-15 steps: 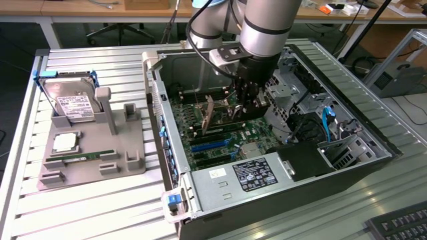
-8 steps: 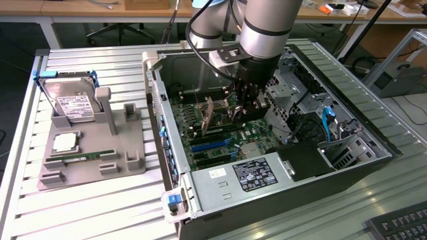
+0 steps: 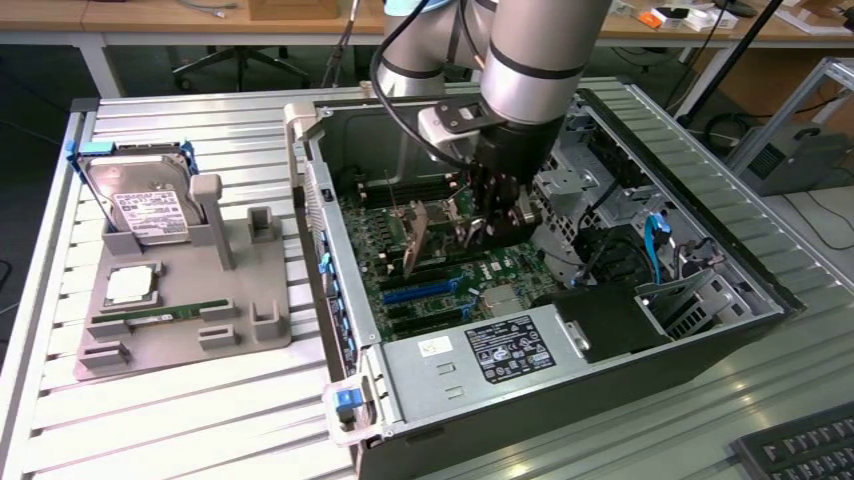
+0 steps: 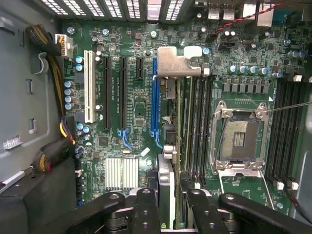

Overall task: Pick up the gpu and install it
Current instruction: 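Insert the gpu into the slot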

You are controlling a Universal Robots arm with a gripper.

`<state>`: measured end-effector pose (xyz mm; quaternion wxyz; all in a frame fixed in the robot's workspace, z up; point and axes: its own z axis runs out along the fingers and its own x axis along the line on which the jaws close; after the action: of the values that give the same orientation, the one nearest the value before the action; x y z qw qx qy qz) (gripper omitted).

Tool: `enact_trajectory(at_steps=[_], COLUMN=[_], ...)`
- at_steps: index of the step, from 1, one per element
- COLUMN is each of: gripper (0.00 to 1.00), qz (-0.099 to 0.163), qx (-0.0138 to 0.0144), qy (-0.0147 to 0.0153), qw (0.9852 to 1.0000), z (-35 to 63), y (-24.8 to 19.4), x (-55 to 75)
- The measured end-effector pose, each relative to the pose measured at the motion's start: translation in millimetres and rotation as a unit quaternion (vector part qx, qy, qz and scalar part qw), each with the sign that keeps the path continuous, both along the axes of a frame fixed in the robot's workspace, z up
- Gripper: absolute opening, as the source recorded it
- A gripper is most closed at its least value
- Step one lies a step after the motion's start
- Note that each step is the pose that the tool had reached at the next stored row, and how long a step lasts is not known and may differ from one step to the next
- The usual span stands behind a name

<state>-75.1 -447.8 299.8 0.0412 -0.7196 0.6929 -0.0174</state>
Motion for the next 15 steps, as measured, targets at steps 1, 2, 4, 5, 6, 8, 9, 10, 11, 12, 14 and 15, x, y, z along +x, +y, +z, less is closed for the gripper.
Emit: enact_trajectory(at_steps=[1, 2, 4, 5, 6, 8, 9, 10, 11, 12, 14, 15], gripper=[0.27, 0.27, 0.27, 0.27, 0.27, 0.27, 0.27, 0.27, 0.27, 0.27, 0.27, 0.27], qz=[0.0, 0.0, 0.0, 0.0, 0.0, 0.0, 0.0, 0.0, 0.0, 0.0, 0.0, 0.0], qx=[0.0, 0.0, 0.0, 0.0, 0.0, 0.0, 0.0, 0.0, 0.0, 0.0, 0.0, 0.0], qy=[0.0, 0.0, 0.0, 0.0, 0.0, 0.0, 0.0, 0.0, 0.0, 0.0, 0.0, 0.0], qw=[1.0, 1.0, 1.0, 1.0, 1.0, 1.0, 1.0, 1.0, 1.0, 1.0, 1.0, 1.0], z=[0.0, -0.1, -0.1, -0.2, -0.3, -0.3, -0.4, -0.4, -0.4, -0.4, -0.6, -0.6], y=[-0.8, -1.6, -3.4, -4.7, -5.6, -7.5, -8.8, -9.5, -10.1, -10.6, -11.6, -12.2], x=[-0.4, -0.6, -1.4, -2.0, -2.3, -3.1, -3.7, -4.1, -4.8, -5.2, -6.2, -6.8])
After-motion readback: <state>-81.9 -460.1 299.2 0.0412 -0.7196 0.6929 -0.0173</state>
